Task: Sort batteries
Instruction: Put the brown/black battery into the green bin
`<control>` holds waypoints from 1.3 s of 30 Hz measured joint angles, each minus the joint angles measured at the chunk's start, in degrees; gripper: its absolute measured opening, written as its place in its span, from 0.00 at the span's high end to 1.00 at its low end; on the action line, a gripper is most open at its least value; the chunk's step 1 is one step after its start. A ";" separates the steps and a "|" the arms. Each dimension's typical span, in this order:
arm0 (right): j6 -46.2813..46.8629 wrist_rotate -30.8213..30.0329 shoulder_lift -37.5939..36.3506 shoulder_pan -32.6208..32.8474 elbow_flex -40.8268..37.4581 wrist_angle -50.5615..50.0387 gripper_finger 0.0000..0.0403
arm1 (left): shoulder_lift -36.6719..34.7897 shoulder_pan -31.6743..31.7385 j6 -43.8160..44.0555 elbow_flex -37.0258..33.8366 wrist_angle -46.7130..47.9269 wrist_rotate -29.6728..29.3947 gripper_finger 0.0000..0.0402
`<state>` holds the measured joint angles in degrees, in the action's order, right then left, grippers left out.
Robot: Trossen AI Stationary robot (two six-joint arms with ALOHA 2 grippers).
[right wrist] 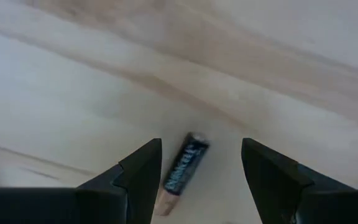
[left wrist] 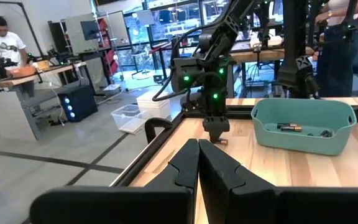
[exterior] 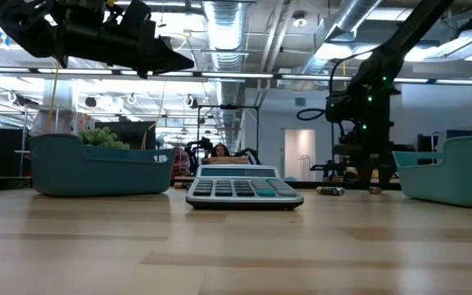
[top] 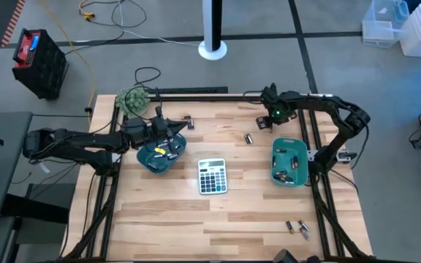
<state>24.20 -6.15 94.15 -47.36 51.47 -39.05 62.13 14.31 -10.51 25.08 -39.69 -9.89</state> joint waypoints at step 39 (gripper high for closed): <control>-3.12 -0.57 -2.30 4.59 -4.75 7.69 0.94 | 0.00 0.00 -0.04 0.04 0.31 0.02 0.99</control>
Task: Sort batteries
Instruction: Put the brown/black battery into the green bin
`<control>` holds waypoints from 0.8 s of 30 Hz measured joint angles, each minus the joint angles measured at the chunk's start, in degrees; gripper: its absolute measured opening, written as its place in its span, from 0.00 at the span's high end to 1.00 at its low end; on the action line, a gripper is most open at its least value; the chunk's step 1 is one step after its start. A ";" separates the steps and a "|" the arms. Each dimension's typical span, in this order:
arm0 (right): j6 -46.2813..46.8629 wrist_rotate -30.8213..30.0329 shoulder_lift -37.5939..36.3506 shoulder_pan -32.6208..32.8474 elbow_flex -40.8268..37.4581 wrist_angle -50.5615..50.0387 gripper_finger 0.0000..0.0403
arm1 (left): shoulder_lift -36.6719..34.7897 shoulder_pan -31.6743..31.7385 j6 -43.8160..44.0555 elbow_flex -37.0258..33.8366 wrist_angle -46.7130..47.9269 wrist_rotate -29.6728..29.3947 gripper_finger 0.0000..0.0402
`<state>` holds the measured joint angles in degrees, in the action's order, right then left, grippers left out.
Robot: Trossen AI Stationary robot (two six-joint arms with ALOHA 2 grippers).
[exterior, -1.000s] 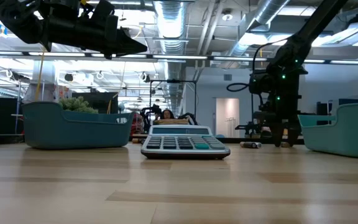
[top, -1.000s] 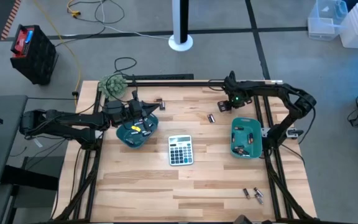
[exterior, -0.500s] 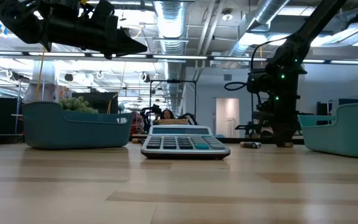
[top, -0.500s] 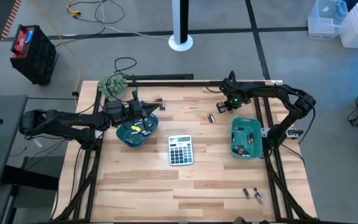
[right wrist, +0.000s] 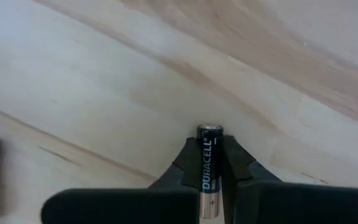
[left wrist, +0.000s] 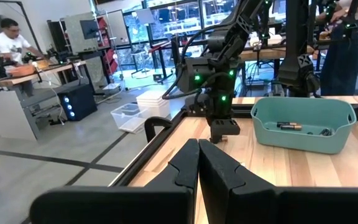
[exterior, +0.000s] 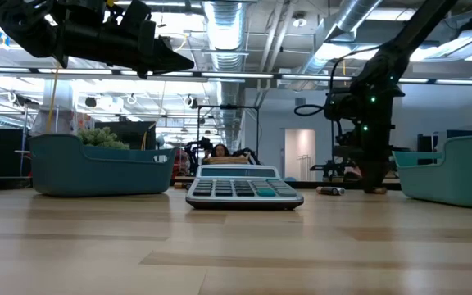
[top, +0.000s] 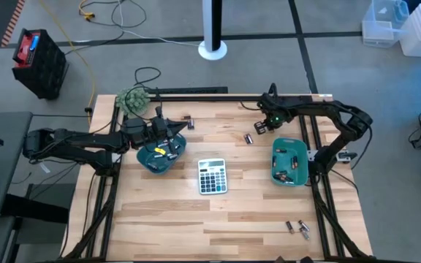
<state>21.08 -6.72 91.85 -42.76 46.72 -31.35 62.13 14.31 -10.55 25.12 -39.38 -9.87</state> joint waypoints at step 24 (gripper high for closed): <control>-12.58 3.91 -29.76 13.20 0.26 -1.90 0.94 | 0.02 0.00 -0.60 0.01 0.07 0.00 0.99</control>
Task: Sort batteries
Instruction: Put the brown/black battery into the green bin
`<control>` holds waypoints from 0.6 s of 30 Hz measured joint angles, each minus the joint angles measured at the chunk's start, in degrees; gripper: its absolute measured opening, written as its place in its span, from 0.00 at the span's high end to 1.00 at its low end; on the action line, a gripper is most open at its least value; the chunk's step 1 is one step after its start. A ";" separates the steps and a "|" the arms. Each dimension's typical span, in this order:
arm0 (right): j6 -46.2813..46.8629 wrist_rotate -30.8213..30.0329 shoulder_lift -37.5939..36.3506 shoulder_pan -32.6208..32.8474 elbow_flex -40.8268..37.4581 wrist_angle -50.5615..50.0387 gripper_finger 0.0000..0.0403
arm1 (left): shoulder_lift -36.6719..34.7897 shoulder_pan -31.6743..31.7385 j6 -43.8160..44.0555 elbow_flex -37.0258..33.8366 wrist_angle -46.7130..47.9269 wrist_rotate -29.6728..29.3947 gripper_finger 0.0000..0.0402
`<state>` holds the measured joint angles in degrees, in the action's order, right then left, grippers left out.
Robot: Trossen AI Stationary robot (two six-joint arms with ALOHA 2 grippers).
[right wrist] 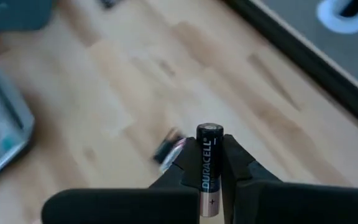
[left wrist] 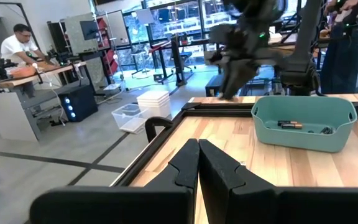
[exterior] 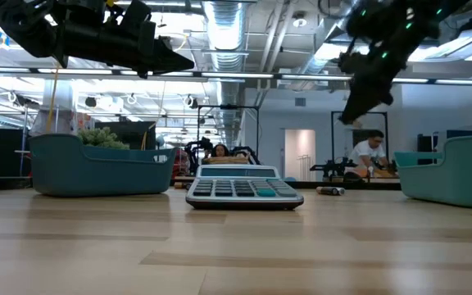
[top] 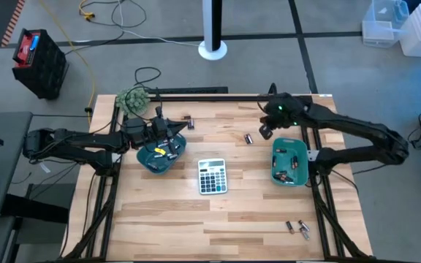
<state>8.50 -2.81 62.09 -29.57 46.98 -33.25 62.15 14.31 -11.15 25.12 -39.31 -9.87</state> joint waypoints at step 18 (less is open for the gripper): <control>27.85 -4.23 -6.54 20.27 0.04 -31.46 0.94 | 0.02 -0.01 -0.03 0.00 0.02 -0.01 0.99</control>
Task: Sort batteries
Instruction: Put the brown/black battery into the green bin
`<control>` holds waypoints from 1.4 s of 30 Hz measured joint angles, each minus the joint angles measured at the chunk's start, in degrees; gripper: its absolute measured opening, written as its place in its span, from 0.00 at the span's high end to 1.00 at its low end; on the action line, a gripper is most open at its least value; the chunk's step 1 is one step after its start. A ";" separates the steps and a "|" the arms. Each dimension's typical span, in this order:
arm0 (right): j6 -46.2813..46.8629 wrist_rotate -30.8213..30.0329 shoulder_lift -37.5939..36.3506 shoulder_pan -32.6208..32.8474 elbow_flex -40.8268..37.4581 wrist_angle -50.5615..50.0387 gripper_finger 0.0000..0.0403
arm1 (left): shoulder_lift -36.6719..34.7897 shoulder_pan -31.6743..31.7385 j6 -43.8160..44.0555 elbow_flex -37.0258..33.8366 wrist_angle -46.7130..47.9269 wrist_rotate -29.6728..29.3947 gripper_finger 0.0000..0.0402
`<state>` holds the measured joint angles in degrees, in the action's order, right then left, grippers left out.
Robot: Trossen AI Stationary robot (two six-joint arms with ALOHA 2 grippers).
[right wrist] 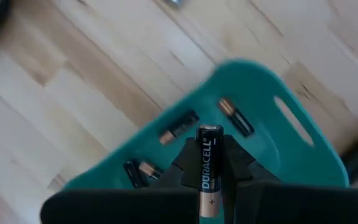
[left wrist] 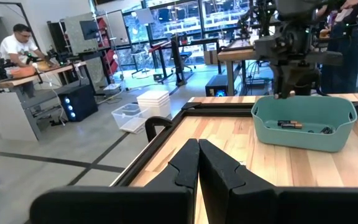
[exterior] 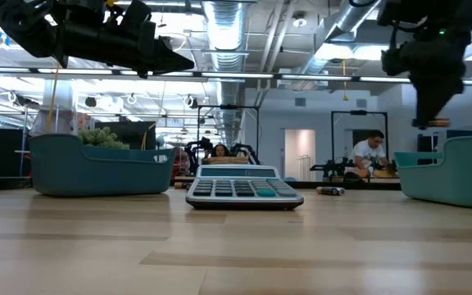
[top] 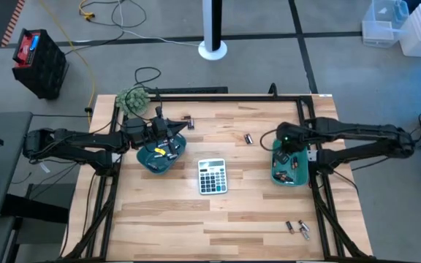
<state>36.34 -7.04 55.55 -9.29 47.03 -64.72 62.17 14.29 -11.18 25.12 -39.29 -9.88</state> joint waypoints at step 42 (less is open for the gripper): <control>-40.47 11.14 27.49 -10.85 0.07 83.65 0.39 | 0.22 3.40 11.52 0.31 6.97 -2.80 0.99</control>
<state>-4.12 4.11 83.04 -20.15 47.09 18.93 62.39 17.69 0.34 25.43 -32.32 -12.69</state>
